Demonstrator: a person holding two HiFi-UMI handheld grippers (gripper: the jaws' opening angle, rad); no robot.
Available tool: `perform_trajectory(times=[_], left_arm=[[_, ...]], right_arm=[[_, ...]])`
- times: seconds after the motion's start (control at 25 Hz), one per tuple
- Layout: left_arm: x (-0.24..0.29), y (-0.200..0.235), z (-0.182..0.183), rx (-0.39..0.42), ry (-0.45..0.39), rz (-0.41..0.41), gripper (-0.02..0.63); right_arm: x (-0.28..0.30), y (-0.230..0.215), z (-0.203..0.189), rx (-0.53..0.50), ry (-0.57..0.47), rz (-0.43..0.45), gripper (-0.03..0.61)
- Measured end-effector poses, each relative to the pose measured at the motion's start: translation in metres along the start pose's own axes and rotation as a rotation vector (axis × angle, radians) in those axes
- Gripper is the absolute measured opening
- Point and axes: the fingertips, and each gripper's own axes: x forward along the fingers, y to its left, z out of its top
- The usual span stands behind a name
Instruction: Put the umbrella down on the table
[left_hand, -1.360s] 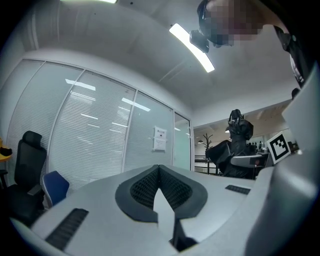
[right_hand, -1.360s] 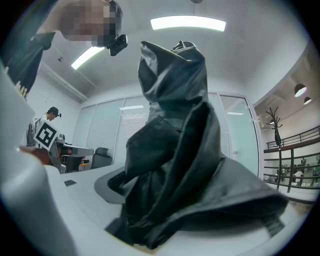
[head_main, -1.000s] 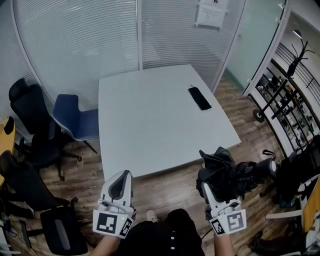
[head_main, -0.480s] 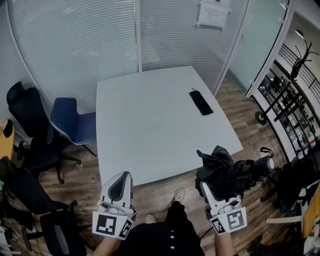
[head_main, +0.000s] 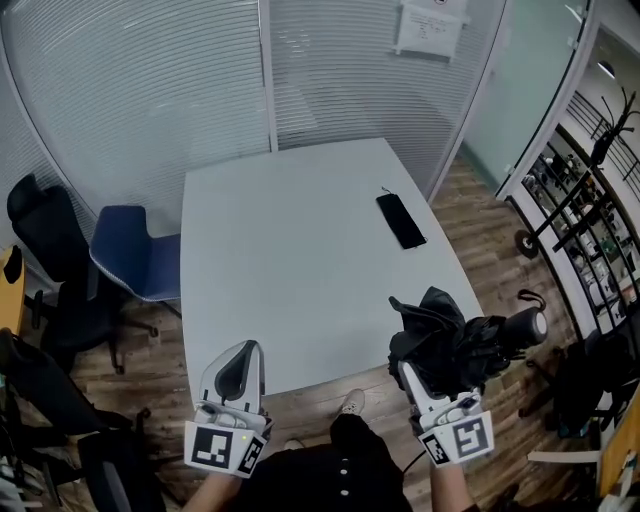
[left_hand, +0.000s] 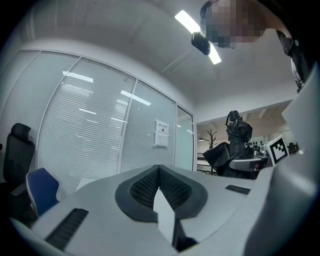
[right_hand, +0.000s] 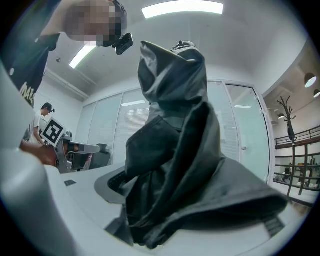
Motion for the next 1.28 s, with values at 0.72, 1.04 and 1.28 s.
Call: perform_trajectory(times=[0.72,1.04,1.28], left_arm=[[0.107,-0.019,0.006,0.021,0.009,0.129,0.014],[0.133,-0.015,0.005,0.01,0.014,0.214,0.014],[0.13,-0.029,-0.002,0.012,0.033,0.233,0.014]], right_arm=[[0.085,-0.104,-0.004,0.006,0.014,0.137,0.308],[0.12,-0.129,-0.014,0.016,0.045,0.206,0.308],[0.121,-0.138,-0.024,0.005,0.074,0.236,0.307]])
